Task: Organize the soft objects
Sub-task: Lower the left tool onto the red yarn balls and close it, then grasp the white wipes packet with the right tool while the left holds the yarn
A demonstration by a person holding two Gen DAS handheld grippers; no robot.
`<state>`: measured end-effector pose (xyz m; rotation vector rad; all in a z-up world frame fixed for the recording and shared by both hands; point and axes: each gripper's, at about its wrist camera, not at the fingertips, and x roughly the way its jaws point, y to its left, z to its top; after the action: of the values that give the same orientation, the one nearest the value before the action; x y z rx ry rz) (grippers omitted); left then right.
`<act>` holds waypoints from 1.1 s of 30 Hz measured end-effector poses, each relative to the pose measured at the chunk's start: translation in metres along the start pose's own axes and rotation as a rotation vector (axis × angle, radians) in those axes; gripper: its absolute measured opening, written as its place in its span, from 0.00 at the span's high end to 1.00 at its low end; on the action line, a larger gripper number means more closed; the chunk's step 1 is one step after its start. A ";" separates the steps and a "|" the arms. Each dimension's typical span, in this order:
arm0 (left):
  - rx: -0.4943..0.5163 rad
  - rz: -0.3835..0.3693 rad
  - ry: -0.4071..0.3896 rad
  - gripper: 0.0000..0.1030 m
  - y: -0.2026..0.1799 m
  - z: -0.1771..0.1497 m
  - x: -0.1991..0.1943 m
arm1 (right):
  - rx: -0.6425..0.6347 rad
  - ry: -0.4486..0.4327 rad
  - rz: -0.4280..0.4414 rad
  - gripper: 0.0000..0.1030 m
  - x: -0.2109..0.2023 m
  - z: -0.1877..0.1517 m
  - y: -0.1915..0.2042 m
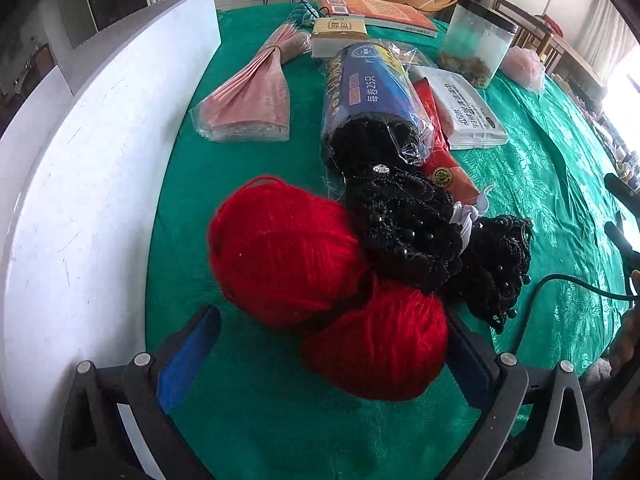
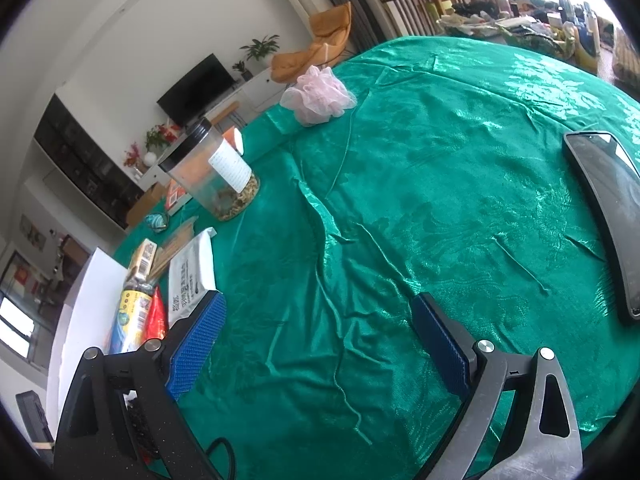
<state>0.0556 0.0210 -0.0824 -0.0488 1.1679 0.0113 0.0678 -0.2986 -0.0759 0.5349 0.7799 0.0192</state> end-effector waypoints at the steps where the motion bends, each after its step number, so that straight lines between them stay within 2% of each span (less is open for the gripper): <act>1: 0.022 0.023 0.000 0.00 -0.002 0.001 -0.001 | 0.001 0.000 0.001 0.07 0.000 0.000 0.000; 6: 0.100 0.111 0.034 0.00 -0.007 -0.003 0.011 | 0.004 -0.001 0.002 0.07 0.000 0.000 0.000; 7: 0.080 0.089 0.018 0.00 -0.003 -0.004 0.012 | 0.005 -0.001 0.002 0.07 0.000 0.000 -0.001; 9: 0.011 0.033 0.037 0.00 0.010 -0.005 0.016 | 0.007 -0.002 0.003 0.07 -0.001 0.001 -0.001; 13: 0.021 0.038 0.080 0.02 0.010 -0.002 0.014 | 0.010 -0.004 0.003 0.07 -0.001 0.001 -0.001; 15: 0.023 0.025 0.018 0.13 0.009 -0.002 0.001 | 0.012 -0.003 0.003 0.07 -0.001 0.000 -0.002; 17: 0.039 0.002 -0.007 0.40 0.008 -0.001 -0.006 | 0.014 -0.004 0.004 0.07 -0.001 0.000 -0.002; 20: 0.026 -0.017 -0.007 0.49 0.011 0.000 -0.003 | 0.019 0.003 0.007 0.07 0.001 0.001 -0.003; 23: 0.003 -0.051 -0.055 0.54 0.016 -0.003 -0.013 | 0.028 0.005 0.009 0.07 0.001 0.001 -0.005; 27: 0.041 -0.010 -0.152 0.55 0.017 -0.003 -0.029 | 0.044 0.010 0.015 0.07 0.002 0.001 -0.008; 33: 0.000 -0.068 -0.149 0.55 0.029 0.000 -0.028 | -0.009 0.021 0.012 0.07 0.004 -0.001 0.002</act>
<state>0.0439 0.0503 -0.0575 -0.0858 1.0172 -0.0443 0.0707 -0.2953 -0.0784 0.5315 0.7967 0.0399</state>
